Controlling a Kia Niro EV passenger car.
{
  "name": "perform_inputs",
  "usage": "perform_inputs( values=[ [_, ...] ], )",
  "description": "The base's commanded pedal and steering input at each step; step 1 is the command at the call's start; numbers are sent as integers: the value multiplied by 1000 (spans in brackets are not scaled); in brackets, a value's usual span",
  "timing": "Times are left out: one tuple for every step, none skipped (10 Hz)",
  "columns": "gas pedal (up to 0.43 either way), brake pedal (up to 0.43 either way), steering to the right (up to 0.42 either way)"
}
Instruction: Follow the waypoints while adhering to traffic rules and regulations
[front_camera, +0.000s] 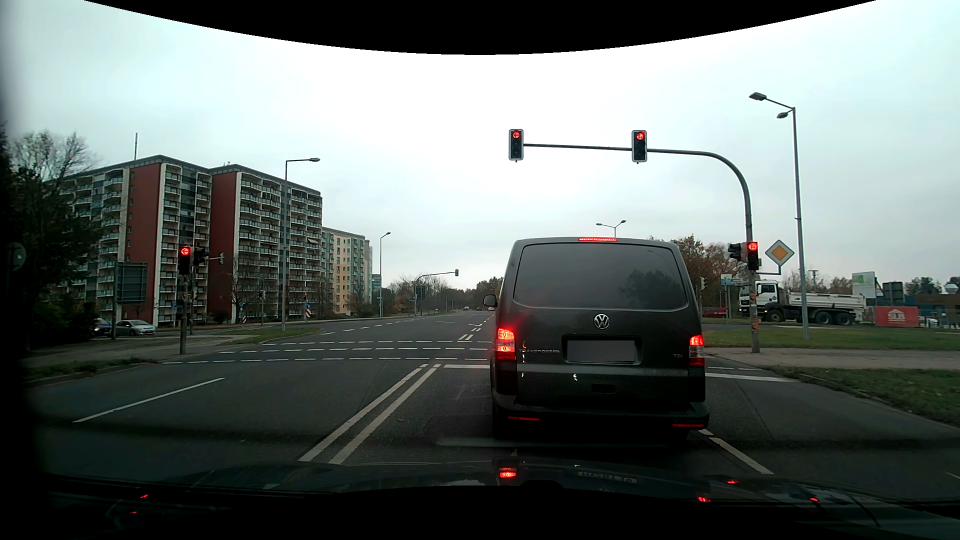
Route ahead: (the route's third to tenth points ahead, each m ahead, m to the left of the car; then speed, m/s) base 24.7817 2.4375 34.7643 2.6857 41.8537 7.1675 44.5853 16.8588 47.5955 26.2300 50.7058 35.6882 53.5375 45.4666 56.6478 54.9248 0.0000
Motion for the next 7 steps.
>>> perform_inputs(
  values=[
    [0,378,-6],
    [0,378,-6],
    [0,378,-6],
    [0,378,-6],
    [0,378,-6],
    [0,378,-6],
    [0,378,-6]
  ],
)
